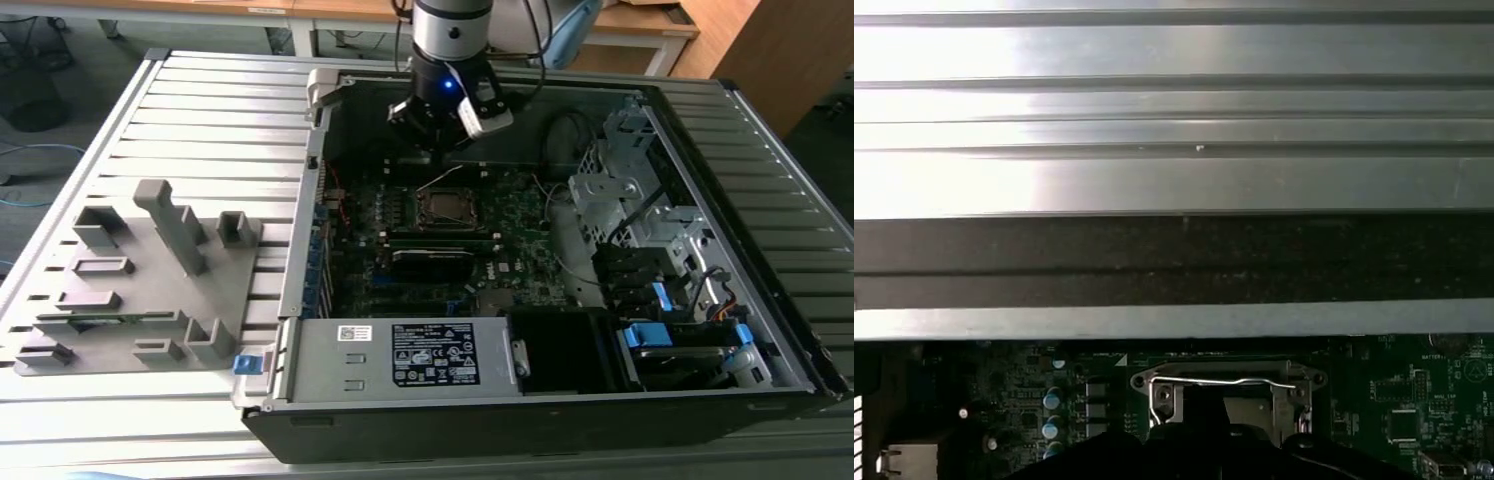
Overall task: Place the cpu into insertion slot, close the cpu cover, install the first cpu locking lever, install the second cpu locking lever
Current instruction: 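Install the first cpu locking lever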
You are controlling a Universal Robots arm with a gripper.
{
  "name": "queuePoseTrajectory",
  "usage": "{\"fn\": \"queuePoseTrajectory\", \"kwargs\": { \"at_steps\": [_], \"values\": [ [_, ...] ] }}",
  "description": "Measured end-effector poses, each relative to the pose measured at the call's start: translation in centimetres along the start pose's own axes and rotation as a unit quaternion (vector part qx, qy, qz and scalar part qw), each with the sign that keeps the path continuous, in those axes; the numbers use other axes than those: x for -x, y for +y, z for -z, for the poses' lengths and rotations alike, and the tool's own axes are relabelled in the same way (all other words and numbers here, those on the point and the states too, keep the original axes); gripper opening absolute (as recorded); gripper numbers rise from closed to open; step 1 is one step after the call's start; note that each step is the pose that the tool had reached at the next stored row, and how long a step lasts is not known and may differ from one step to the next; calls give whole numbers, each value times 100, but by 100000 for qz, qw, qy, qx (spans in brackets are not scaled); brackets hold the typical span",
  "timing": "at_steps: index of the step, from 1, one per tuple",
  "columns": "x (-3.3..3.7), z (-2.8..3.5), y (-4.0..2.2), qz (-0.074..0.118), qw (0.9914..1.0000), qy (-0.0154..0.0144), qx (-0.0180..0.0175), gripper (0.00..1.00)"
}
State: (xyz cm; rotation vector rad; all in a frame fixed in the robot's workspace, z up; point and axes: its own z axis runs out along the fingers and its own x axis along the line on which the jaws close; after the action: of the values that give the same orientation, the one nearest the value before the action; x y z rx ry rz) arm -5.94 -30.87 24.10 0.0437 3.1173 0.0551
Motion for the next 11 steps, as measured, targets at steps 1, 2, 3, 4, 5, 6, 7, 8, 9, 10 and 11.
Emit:
{"fn": "queuePoseTrajectory", "kwargs": {
  "at_steps": [1, 2, 3, 4, 5, 6, 7, 8, 9, 10, 11],
  "values": [
    [12, -5, 1, -1, 100000, 2, -3, 11],
    [23, -11, 3, 1, 100000, -2, 2, 11],
    [27, -13, 5, 1, 100000, 5, -7, 11],
    [27, -16, 9, -6, 100000, 5, -6, 11],
    [27, -19, 14, -7, 100000, -2, -3, 11],
    [27, -21, 22, -1, 100000, 0, -3, 11],
    [27, -24, 31, -1, 100000, 0, 5, 11],
    [27, -27, 39, 0, 100000, 0, 10, 11],
    [27, -31, 43, 0, 100000, 1, 56, 11],
    [27, -36, 44, 6, 100000, 0, 139, 11],
    [26, -42, 44, 3, 100000, 1, 212, 11]
  ]
}}
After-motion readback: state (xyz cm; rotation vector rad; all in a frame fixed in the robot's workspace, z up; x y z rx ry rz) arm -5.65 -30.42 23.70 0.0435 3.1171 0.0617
